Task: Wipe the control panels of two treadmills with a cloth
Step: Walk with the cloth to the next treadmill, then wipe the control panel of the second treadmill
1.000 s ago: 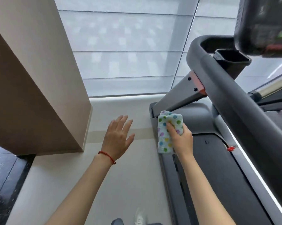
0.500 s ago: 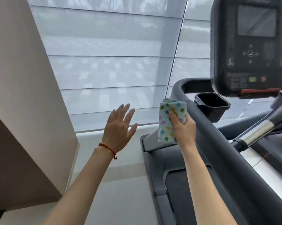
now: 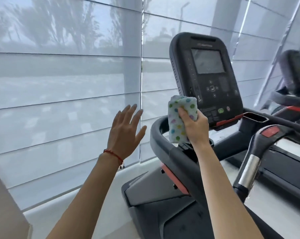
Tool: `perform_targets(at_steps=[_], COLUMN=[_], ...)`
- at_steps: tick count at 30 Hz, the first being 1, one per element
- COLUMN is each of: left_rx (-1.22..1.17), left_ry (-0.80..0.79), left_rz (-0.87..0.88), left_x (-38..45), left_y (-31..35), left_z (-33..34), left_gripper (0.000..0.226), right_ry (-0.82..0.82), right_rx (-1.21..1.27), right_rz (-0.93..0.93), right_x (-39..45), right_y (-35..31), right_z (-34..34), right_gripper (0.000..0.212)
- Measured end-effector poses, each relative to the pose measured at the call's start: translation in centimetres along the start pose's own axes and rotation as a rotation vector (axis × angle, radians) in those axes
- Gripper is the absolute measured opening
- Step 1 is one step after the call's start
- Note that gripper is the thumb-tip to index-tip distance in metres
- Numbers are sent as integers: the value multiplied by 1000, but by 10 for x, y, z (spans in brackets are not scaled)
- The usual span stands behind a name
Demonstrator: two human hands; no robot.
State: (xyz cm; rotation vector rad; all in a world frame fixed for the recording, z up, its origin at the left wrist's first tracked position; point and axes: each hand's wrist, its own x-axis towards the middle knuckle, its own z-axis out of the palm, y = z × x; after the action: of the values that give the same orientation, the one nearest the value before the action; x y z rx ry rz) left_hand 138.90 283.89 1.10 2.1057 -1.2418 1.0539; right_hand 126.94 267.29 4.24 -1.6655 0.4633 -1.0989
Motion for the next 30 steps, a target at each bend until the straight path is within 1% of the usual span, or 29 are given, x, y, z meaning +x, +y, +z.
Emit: perform_targets(at_steps=[3,8,14,18,24,30], left_rx=[-38,-80,-88,-88,-66,-80], left_ry=[2,12,30,38,29,28], left_rz=[44,99,134,135,160,183], left_x=[24,59,103,137,187,227], left_y=[1,6,12,17,25,30], left_z=[20,53,95,119,144,172], left_gripper=[50,51,49,49,49,49], right_ry=[52,102,160,168,172,185], right_rx=[-52,-105,-170,-172,-150,-138], right_rz=[-26,-60,-109,-140,-131,-127], right_x=[27,73,134,177,242,285], right_y=[1,7,20,27,33,48], right_z=[-9,-27,-51,-64,-75,-76], right_gripper=[34,25,25,22,22,21])
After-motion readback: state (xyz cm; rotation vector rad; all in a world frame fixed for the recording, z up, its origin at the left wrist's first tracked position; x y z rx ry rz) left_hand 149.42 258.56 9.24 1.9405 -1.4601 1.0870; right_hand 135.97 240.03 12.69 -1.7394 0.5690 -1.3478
